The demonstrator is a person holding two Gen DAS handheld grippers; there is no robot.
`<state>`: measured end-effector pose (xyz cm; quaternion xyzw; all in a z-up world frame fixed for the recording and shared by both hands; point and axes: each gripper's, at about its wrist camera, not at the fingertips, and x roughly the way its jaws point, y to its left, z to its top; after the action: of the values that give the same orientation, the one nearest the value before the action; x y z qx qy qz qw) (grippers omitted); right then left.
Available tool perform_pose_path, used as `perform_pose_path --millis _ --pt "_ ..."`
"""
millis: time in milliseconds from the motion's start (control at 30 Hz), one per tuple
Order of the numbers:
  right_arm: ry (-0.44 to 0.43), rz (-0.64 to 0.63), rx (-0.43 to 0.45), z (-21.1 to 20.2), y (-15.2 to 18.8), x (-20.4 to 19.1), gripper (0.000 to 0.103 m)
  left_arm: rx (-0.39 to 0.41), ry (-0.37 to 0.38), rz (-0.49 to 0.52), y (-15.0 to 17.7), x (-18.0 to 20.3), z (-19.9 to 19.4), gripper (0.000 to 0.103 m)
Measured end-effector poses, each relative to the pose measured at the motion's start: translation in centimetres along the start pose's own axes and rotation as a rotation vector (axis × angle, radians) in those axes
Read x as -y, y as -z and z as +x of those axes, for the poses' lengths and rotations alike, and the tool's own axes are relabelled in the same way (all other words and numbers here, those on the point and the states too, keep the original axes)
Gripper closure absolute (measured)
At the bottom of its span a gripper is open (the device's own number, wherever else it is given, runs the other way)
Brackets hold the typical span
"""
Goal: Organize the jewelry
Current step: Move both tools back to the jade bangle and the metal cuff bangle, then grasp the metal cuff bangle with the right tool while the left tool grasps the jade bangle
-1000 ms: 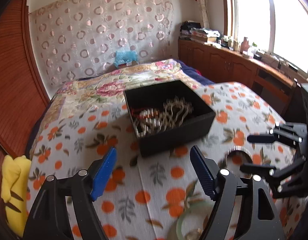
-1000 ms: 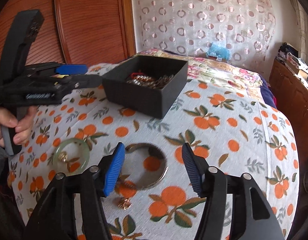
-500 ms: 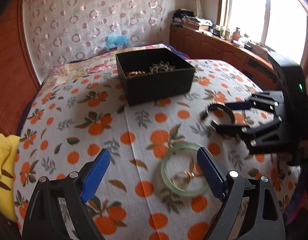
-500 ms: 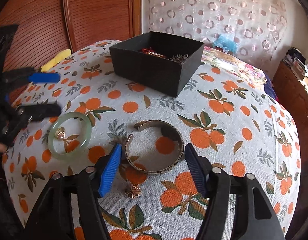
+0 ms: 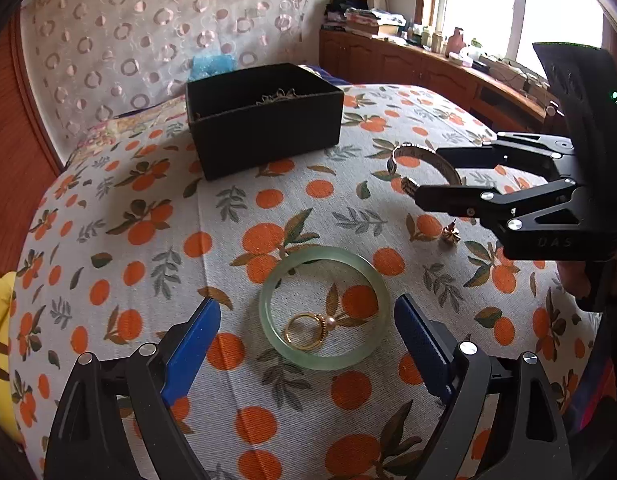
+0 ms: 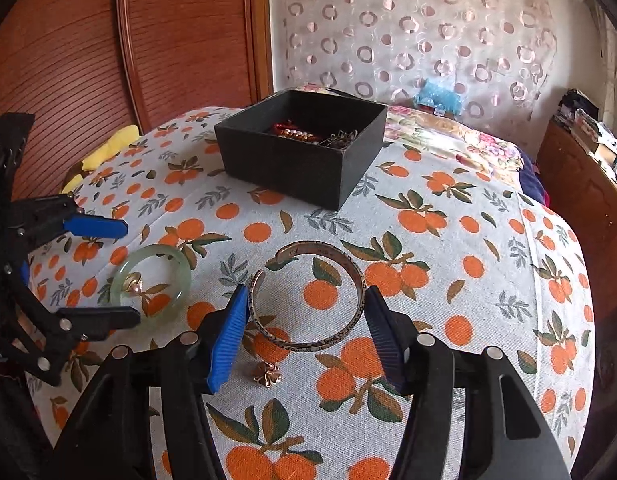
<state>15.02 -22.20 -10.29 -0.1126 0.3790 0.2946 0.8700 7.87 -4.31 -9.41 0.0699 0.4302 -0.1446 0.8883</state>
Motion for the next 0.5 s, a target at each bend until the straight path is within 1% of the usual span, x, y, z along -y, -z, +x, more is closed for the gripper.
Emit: perform_pose_path --millis 167,400,467,500 --pt "-0.001 0.007 0.002 -0.13 0.08 0.16 0.042 -0.018 0.008 0.004 0.26 0.28 0.50 0.018" --pt "-0.002 0.004 0.000 -0.07 0.06 0.05 0.042 -0.007 0.004 0.008 0.30 0.43 0.52 0.019" --pt "-0.002 0.002 0.000 -0.05 0.01 -0.02 0.042 0.001 -0.004 0.018 0.30 0.52 0.38 0.031" --pt "0.000 0.003 -0.001 -0.01 0.01 -0.10 0.042 0.005 -0.003 0.019 0.28 0.55 0.25 0.035"
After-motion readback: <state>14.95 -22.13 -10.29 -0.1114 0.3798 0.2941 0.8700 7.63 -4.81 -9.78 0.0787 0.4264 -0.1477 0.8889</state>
